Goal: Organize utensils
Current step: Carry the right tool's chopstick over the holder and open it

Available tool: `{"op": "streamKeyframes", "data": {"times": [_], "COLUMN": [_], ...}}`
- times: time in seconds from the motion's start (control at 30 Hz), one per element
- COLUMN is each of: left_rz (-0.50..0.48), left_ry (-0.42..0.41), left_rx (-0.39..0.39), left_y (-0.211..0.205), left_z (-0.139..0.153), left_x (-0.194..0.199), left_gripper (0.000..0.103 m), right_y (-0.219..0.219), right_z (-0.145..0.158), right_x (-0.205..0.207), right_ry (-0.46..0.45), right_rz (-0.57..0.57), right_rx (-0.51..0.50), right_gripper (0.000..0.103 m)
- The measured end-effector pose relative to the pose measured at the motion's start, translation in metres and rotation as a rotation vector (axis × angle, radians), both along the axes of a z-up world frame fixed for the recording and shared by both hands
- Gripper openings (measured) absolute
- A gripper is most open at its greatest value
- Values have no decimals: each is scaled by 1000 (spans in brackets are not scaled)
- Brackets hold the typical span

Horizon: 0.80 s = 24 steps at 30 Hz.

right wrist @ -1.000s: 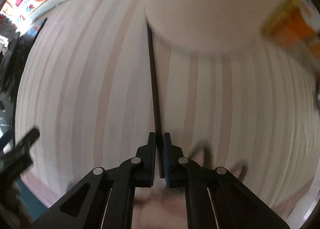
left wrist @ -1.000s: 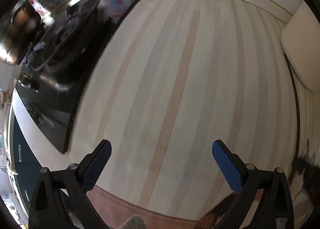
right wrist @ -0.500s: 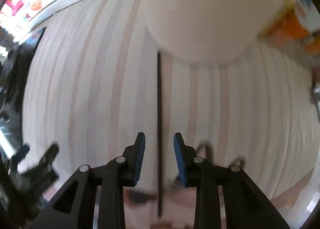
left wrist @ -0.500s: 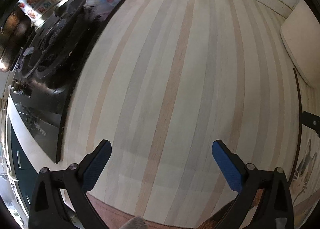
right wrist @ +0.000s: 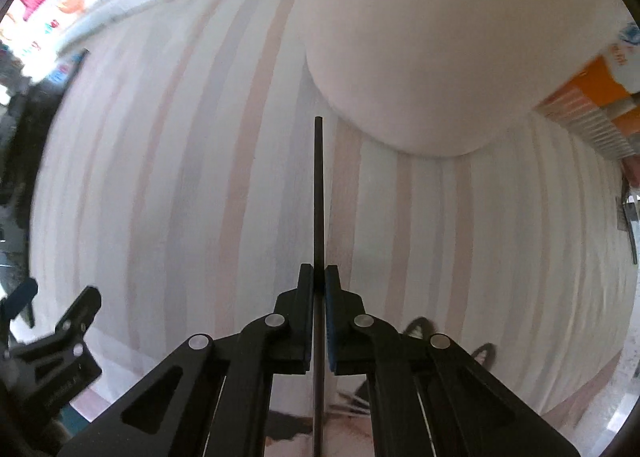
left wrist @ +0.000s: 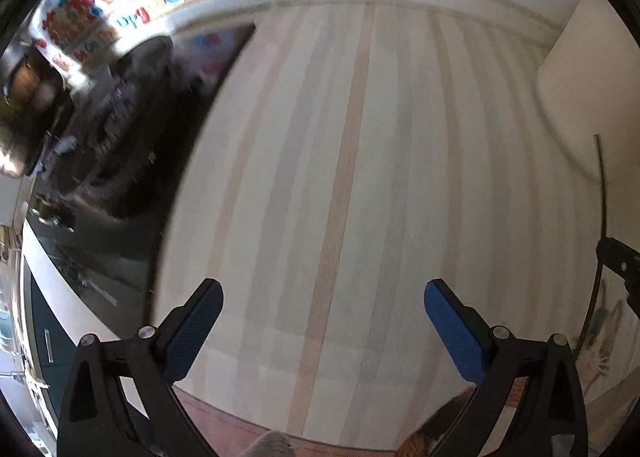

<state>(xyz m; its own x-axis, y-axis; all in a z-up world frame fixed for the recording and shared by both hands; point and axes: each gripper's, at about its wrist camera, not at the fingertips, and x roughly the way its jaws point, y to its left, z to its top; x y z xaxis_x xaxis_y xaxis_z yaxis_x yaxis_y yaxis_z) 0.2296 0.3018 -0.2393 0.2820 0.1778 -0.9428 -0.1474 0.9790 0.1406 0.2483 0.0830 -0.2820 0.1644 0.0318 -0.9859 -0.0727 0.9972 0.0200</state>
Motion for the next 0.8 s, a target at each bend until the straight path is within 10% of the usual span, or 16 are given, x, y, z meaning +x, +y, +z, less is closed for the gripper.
{"op": "streamKeyframes", "data": {"times": [0.47, 0.8], "left_rz": [-114, -63], "left_ry": [-367, -457], "left_rx": [-107, -102], "left_y": [-63, -96], "left_z": [185, 225], "left_x": [22, 74], "left_gripper": [103, 103], "right_y": [-78, -116], "right_z": [250, 380], "right_x": [-22, 43], "right_ry": [-551, -805], "right_rz": [-55, -22], "right_rx": [168, 149], "right_gripper": [5, 5]}}
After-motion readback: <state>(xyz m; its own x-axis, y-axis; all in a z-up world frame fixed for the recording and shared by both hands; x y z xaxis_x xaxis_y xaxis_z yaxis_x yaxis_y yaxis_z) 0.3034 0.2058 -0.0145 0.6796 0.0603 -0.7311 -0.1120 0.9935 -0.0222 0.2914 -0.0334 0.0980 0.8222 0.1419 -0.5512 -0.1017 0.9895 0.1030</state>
